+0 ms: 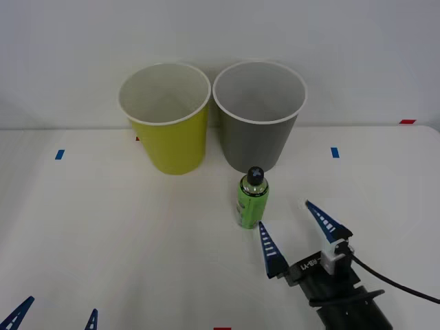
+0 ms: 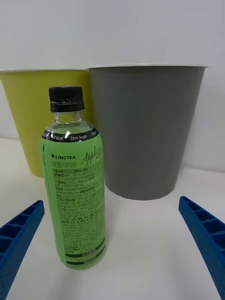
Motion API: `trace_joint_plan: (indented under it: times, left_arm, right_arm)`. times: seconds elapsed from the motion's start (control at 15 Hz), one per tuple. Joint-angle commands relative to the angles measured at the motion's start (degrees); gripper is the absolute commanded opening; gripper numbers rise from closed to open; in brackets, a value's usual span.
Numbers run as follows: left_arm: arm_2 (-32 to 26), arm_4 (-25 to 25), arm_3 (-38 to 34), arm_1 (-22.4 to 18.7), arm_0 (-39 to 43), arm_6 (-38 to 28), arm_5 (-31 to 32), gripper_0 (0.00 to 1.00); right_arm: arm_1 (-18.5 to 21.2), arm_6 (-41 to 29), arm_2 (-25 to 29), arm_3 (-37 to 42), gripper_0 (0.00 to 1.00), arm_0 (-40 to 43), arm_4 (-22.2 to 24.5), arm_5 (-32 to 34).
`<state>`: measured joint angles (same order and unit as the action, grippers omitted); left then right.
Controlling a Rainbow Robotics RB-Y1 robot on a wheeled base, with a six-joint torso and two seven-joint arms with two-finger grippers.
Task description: Put cans in the gray bin and PET bottles in the light green bin.
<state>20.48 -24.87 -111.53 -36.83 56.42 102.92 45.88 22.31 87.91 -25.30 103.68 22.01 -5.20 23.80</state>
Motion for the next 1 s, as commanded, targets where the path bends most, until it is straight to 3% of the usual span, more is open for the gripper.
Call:
trace_joint_plan:
  times: [0.07, 0.8, 1.0]
  left_arm:
    - [0.0, 0.0, 0.0, 0.0, 0.0, 0.0, 0.0, 1.0]
    - [0.0, 0.0, 0.0, 0.0, 0.0, 0.0, 0.0, 1.0]
    - [0.0, 0.0, 0.0, 0.0, 0.0, 0.0, 0.0, 1.0]
  right_arm:
    - [-1.0, 0.1, -0.8, -0.1, 1.0, -2.3, 0.1, -3.9]
    - [-5.0, 0.2, -1.2, -0.1, 1.0, -8.7, 0.1, -13.2]
    - [-6.5, 0.1, -1.2, -4.2, 1.0, -11.0, 0.2, -11.2]
